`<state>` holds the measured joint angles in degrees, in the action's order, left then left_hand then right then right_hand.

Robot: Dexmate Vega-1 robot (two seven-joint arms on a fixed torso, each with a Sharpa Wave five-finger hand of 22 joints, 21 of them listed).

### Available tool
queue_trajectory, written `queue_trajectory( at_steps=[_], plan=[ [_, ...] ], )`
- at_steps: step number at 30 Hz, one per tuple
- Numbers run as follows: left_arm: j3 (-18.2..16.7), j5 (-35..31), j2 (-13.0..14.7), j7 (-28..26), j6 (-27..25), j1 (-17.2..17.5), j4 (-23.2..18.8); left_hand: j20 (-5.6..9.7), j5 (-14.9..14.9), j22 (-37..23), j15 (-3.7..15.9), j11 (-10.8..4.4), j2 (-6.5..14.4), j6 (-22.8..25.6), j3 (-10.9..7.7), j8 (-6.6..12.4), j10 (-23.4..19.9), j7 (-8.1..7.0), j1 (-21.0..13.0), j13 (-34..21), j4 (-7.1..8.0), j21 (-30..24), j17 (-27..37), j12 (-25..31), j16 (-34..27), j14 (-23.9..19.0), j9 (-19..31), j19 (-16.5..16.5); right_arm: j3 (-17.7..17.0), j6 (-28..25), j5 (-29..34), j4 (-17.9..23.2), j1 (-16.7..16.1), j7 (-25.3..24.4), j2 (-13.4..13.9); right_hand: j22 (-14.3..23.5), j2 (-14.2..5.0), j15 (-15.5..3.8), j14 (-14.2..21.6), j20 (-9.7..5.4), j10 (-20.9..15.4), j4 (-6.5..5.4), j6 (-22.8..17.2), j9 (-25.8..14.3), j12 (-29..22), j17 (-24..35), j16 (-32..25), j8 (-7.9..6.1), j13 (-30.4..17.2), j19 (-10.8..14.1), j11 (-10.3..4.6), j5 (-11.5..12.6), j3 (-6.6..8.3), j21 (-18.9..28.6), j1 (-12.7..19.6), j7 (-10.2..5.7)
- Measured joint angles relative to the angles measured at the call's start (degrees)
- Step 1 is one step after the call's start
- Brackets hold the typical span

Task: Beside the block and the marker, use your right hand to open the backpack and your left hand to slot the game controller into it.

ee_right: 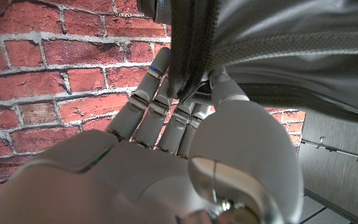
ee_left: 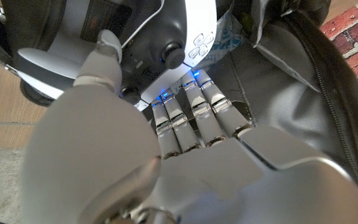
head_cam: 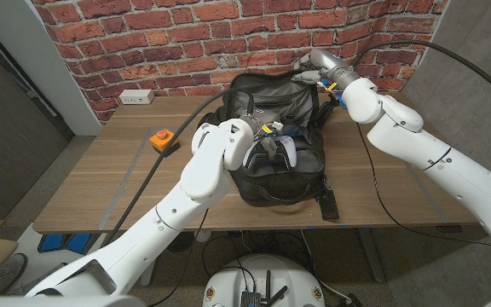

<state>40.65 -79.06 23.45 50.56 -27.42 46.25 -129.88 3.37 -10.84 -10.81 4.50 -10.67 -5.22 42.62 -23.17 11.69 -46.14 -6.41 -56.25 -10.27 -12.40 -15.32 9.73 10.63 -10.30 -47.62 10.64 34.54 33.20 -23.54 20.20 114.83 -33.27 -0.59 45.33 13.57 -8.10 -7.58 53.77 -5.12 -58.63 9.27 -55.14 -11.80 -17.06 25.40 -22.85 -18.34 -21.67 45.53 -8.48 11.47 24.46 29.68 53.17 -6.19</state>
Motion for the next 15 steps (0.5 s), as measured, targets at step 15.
queue_trajectory(
  at_steps=[15],
  plan=[
    [2.05, 1.89, -1.48, 0.02, -2.63, -3.44, 3.98, 0.0, -0.01, 0.0, 0.01, 0.16, 0.0, 0.08, 0.0, 0.04, -0.16, 0.05, 0.0, 0.0, 0.0, 0.0, 0.02, 0.0, 0.06, 0.01, -0.13, 0.0, 0.05, 0.86, -0.19, -0.56, 0.15, 0.0, -0.4, 0.0, -0.08, -0.03, 0.03, 0.0, 0.02, 0.0, -0.13, 0.25, 0.05, 0.0, 0.0, 0.21, -0.32, 0.0, 0.01, -0.01, 0.0, 0.27, -0.08, 0.08]
  ],
)
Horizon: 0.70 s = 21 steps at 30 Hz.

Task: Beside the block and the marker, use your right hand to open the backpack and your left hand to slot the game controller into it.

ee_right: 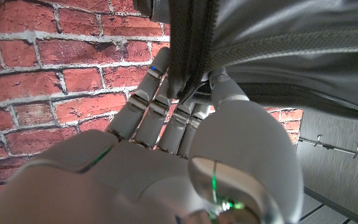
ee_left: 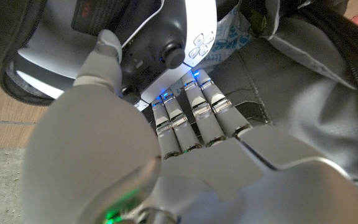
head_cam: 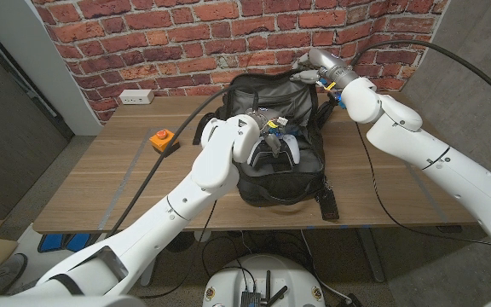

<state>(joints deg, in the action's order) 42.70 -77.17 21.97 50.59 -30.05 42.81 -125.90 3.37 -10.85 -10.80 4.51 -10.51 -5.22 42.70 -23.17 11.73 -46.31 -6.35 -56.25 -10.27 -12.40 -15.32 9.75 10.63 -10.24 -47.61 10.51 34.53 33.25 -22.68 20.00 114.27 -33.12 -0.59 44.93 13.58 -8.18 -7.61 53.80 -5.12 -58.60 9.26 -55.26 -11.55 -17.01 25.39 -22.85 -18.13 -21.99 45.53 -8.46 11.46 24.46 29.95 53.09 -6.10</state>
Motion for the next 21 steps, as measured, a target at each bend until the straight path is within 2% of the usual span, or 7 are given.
queue_trajectory(
  at_steps=[5, 21],
  plan=[
    [1.51, 0.83, -0.74, 0.32, -0.95, -2.5, 2.71, 0.0, 0.01, 0.0, 0.0, 0.0, 0.0, 0.0, 0.0, 0.0, 0.0, 0.0, 0.0, 0.0, 0.0, 0.0, 0.0, -0.02, 0.17, 0.0, 0.01, 0.0, -0.1, 0.17, -0.24, -0.09, -0.03, 0.0, -0.05, 0.0, 0.0, -0.27, 0.27, 0.2, 0.09, 0.0, 0.0, 0.0, 0.0, 0.0, 0.0, 0.01, 0.0, -0.42, 0.08, -0.01, 0.0, 0.0, 0.0, 0.0],
    [5.39, 2.16, -1.54, 0.5, -2.82, -6.2, 7.05, -0.01, -0.18, 0.15, -0.21, -0.03, 0.0, 0.0, 0.0, -0.03, 0.03, 0.0, 0.0, 0.0, 0.0, 0.0, -0.05, -0.04, 0.18, -0.21, 0.04, 0.01, -0.42, 1.38, -1.26, -0.39, -0.28, -0.34, -0.07, 0.0, -0.15, -0.26, 0.27, 0.1, 0.11, 0.0, 0.03, -0.07, 0.4, 0.11, 0.45, 0.31, 0.01, -0.52, 0.1, -0.17, 0.0, 0.57, -0.15, 0.0]
  ],
)
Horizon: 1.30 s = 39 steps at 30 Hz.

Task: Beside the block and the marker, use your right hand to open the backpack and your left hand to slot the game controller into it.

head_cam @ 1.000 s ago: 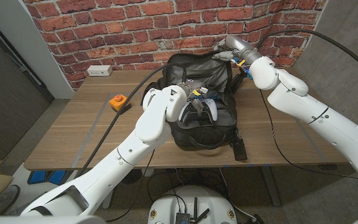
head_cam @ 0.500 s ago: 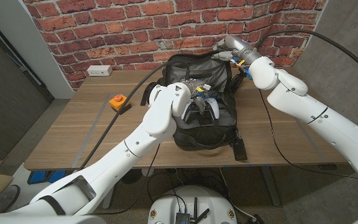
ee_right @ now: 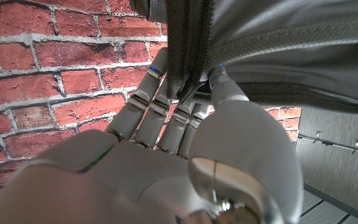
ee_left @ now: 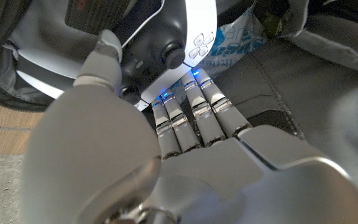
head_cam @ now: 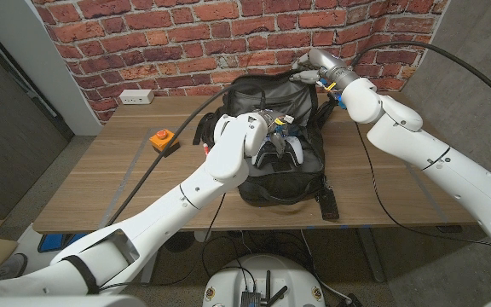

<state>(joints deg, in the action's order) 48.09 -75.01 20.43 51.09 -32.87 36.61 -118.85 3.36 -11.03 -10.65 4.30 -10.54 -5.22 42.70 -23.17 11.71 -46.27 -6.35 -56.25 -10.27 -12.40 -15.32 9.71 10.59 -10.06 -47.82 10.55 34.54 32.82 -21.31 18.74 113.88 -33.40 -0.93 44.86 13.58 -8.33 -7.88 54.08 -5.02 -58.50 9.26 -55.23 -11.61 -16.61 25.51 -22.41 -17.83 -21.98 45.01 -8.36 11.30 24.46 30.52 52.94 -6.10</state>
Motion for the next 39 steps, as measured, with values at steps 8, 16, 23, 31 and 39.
queue_trajectory(
  at_steps=[8, 16, 23, 31, 39],
  plan=[
    [1.66, -0.44, -0.1, -1.1, -1.32, -0.37, 1.4, -0.1, 0.01, 0.0, 0.0, 0.01, 0.0, 0.0, 0.0, -0.14, -0.01, 0.0, 0.0, 0.0, 0.0, 0.0, 0.0, 0.04, -0.14, 0.0, -0.01, 0.1, -0.15, 0.43, -0.47, -0.26, -0.04, -0.01, -0.01, 0.0, 0.0, 0.0, 0.0, -0.02, 0.06, 0.07, -0.01, -0.01, 0.04, 0.15, 0.0, 0.18, 0.01, -0.02, 0.06, -0.02, 0.32, 0.22, 0.0, -0.02],
    [2.74, -2.07, -0.15, -4.43, -3.01, -0.38, 2.63, -0.1, 0.03, 0.0, 0.0, 0.19, 0.0, 0.21, 0.0, -0.41, -0.19, 0.21, 0.0, 0.0, 0.0, 0.25, 0.03, 0.03, -0.14, 0.0, -0.03, 0.1, -0.24, 0.81, -0.98, -0.6, -0.28, -0.04, -0.07, 0.0, 0.01, 0.0, 0.0, 0.11, -0.12, 0.11, -0.11, 0.0, 0.39, 0.14, 0.0, 0.36, -0.23, -0.33, -0.12, 0.18, 0.41, 0.44, 0.01, -0.12],
    [3.54, -3.19, -0.22, -5.46, -3.6, -0.41, 3.8, -0.31, 0.06, 0.0, 0.01, 0.14, 0.0, 0.21, 0.0, -0.45, -0.14, 0.21, 0.0, 0.0, 0.0, 0.44, -0.09, -0.03, -0.14, 0.01, -0.05, -0.12, -0.32, 1.05, -1.42, -0.77, -0.47, -0.2, -0.19, -0.28, 0.01, 0.0, 0.0, 0.31, -0.12, 0.11, -0.11, 0.03, 0.44, 0.14, 0.0, 0.36, -0.23, -0.52, -0.13, 0.18, 0.41, 0.66, 0.01, -0.12],
    [3.83, -4.29, -0.09, -6.08, -3.87, -0.42, 4.7, -0.31, 0.19, 0.0, 0.01, 0.02, 0.0, 0.21, 0.0, -0.68, -0.02, 0.21, 0.0, 0.0, 0.0, 0.44, -0.17, -0.11, -0.12, 0.01, -0.04, -0.12, -0.38, 1.12, -1.7, -0.78, -0.62, -0.44, -0.25, -0.28, 0.01, 0.0, 0.0, 0.31, -0.12, 0.12, -0.09, 0.06, 0.44, 0.42, 0.0, 0.3, -0.22, -0.51, -0.12, 0.18, 0.4, 0.88, 0.01, -0.11],
    [3.82, -4.66, -0.07, -6.23, -4.02, -0.22, 5.27, -0.25, 0.0, 0.0, 0.75, -0.96, 0.0, 0.21, 0.0, -1.0, 0.97, 0.21, 0.0, 0.0, 0.0, 1.13, -0.19, -0.28, 0.17, 0.75, -0.03, -1.0, -0.38, 0.96, -1.85, -0.78, -0.65, -0.52, -0.28, -0.27, 0.02, 0.0, 0.0, 0.2, -0.12, 0.13, -0.17, 0.05, 0.44, 0.43, 0.0, 0.13, -0.2, -0.62, -0.12, 0.17, 0.39, 0.88, 0.02, 0.14]
  ],
)
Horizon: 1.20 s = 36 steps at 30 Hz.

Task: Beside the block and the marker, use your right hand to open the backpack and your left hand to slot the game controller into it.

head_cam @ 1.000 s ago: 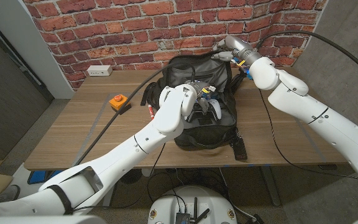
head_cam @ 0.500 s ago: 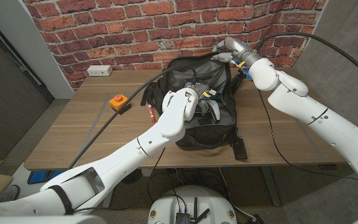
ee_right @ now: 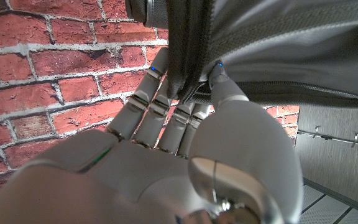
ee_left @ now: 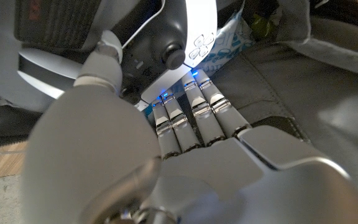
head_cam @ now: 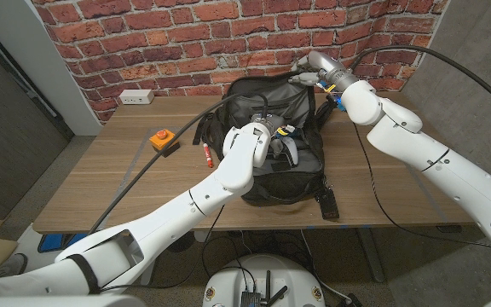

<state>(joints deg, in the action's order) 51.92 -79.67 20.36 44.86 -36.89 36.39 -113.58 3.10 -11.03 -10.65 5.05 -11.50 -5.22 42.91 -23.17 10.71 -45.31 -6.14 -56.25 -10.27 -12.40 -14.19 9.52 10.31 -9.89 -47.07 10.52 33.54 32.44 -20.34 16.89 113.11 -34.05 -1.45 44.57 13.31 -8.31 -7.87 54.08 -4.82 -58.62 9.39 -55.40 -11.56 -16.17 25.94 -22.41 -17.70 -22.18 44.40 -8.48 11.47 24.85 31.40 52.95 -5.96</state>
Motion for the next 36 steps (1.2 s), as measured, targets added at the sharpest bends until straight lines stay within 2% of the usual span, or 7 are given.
queue_trajectory(
  at_steps=[9, 14, 16, 24, 33, 36],
  plan=[
    [-0.44, 0.55, 0.12, -0.25, -0.29, 0.2, 0.04, 0.07, 0.0, 0.3, 0.68, -0.57, 0.0, 0.08, 0.0, -0.52, 1.08, -0.08, 0.0, -0.01, 0.0, 0.43, -0.08, -0.13, 0.14, 0.74, 0.03, -0.7, 0.04, -0.41, -0.09, 0.04, 0.01, -0.15, -0.26, 0.0, 0.0, 0.0, 0.0, 0.0, -0.02, 0.01, 0.01, -0.01, 0.01, 0.0, 0.0, 0.0, -0.3, 0.0, 0.02, -0.01, -0.02, 0.43, 0.0, 0.01],
    [-0.51, 1.5, 0.32, 0.35, -0.37, 0.2, -0.08, -0.01, 0.0, 0.33, -0.15, -0.33, 0.0, -1.54, 0.01, -0.58, 3.07, -0.78, 0.0, -0.32, 0.01, 0.89, -0.01, -0.38, 0.47, 2.38, 0.02, -1.21, 0.14, -0.63, -0.12, 0.09, 0.03, -0.26, -0.33, 0.01, 0.0, 0.0, 0.0, 0.0, -0.3, -0.06, 0.03, -0.03, 0.17, -0.01, 0.0, 0.01, -0.3, 0.0, 0.32, -0.08, 0.06, 0.43, 0.0, 0.03],
    [-0.51, 1.5, 0.42, 0.35, -0.37, 0.2, -0.18, -0.18, 0.0, 0.33, -0.26, -0.38, 1.04, -2.37, 0.29, -0.75, 4.14, -0.77, 1.04, -0.22, 0.3, 1.09, -0.01, -0.4, 0.47, 3.31, 0.0, -1.65, 0.14, -0.67, -0.12, 0.09, 0.03, -0.29, -0.33, 0.01, 0.0, 0.0, 0.0, 0.0, -0.3, -0.09, 0.02, -0.03, 0.22, 0.0, 0.0, 0.01, -0.3, 0.0, 0.32, -0.15, 0.09, 0.77, 0.0, 0.02],
    [-0.59, 2.32, 1.01, 0.66, -0.4, 0.2, -0.94, -0.21, 0.0, 0.54, -0.67, -0.35, 2.41, -4.97, 0.46, -0.78, 6.54, -0.45, 2.4, -0.02, 0.48, 1.53, -0.02, -0.4, 0.48, 4.96, -0.01, -2.25, 0.21, -0.93, -0.16, 0.21, 0.04, -0.5, -0.36, 0.01, 0.01, 0.0, 0.0, 0.0, -0.32, -0.1, -0.11, -0.05, 0.22, 0.0, 0.0, 0.06, -0.3, 0.0, 0.3, -0.18, 0.09, 0.88, 0.01, -0.1],
    [-0.63, 4.26, 1.64, 1.4, -0.35, 0.0, -1.65, -0.23, 0.0, 0.54, -1.44, -0.19, 3.59, -9.47, 1.34, -0.79, 9.91, -0.23, 3.63, 0.01, 2.29, 2.42, 0.05, -0.43, 0.46, 8.87, 0.0, -3.24, 0.27, -1.31, -0.16, 0.8, -0.15, -0.64, -0.36, -0.27, 0.01, 0.0, 0.0, 0.1, -0.52, -0.09, -0.1, -0.05, 0.39, 0.25, 0.0, 0.07, -0.27, -0.51, 0.09, -0.15, 0.09, 1.33, 0.01, -0.1],
    [-0.63, 4.72, 1.84, 1.86, -0.27, -0.14, -1.89, -0.23, 0.0, 0.54, -1.67, -0.11, 2.78, -10.75, 1.67, -0.78, 11.65, 0.05, 4.57, -0.04, 3.26, 2.57, 0.11, -0.39, 0.45, 10.89, 0.04, -3.89, 0.28, -1.38, -0.17, 0.94, -0.26, -0.65, -0.33, -0.27, 0.01, 0.0, 0.0, 0.11, -0.52, -0.09, -0.1, -0.05, 0.43, 0.25, 0.0, 0.44, -0.27, -0.51, 0.09, 0.01, 0.09, 1.33, 0.01, -0.1]
  ],
)
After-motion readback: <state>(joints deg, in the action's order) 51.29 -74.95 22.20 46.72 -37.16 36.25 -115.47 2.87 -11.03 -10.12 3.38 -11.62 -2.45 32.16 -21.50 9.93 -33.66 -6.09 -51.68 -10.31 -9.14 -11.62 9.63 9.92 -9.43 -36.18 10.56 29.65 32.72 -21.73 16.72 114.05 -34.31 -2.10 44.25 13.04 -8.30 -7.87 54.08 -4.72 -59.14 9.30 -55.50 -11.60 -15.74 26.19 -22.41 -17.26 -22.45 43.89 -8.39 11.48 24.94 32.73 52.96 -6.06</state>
